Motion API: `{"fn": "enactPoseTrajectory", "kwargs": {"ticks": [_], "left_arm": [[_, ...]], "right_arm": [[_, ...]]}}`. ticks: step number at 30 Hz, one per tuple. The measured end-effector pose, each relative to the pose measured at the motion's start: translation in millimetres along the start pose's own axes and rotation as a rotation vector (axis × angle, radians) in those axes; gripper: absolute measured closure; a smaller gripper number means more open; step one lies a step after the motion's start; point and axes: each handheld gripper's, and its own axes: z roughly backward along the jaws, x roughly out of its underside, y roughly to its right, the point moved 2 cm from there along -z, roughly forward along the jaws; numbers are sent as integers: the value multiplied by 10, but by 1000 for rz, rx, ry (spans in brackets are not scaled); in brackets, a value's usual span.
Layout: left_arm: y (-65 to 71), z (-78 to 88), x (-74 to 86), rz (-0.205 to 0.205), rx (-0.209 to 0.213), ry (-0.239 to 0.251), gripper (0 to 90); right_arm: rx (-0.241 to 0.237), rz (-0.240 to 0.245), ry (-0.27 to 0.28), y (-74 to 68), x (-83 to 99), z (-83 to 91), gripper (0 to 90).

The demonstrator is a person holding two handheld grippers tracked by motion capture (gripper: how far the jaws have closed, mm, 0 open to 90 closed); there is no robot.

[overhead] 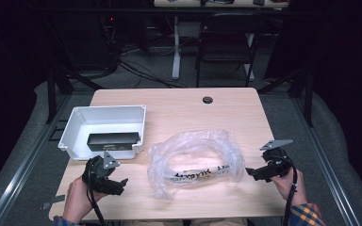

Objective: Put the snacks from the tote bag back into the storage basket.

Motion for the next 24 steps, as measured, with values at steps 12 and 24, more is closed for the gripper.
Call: {"fn": "enactPoseTrajectory", "kwargs": {"ticks": [12,24], "left_arm": [[165,-240,160,-31,-23,-94,83],[249,-378,178,-84,26,-145,83]], "right_arm": [[7,15,-4,-10,7,-45,13],[1,56,-16,-61,12,-108,12]]}}
